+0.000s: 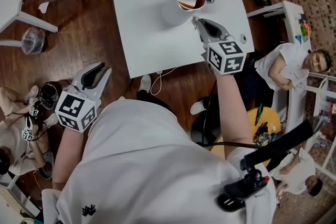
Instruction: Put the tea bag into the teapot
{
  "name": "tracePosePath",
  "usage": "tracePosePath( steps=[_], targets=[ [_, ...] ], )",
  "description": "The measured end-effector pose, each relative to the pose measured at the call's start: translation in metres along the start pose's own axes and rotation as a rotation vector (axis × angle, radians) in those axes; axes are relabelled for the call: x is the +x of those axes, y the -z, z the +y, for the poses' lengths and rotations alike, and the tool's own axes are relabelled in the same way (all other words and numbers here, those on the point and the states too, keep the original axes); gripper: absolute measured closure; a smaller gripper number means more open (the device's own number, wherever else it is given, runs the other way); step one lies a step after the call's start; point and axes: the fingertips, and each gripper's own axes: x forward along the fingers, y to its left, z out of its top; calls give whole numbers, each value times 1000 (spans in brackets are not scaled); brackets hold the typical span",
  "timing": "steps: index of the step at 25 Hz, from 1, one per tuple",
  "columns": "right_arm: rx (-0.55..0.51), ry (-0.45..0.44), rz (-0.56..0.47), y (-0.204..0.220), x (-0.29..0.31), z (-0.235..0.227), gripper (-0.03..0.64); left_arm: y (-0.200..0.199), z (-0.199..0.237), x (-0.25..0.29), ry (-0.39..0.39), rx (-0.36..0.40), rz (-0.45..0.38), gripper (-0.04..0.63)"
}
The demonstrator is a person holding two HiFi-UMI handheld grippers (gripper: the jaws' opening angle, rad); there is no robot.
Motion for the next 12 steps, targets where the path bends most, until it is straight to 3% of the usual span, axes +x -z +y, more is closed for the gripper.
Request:
tracePosePath(
  steps=[7,12],
  targets=[
    [-40,4,-31,-51,28,-22,614,3,11,-19,-59,-30,-20,534],
    [-53,-9,-21,-63,52,-27,614,8,14,-31,-102,-46,-24,534]
  ],
)
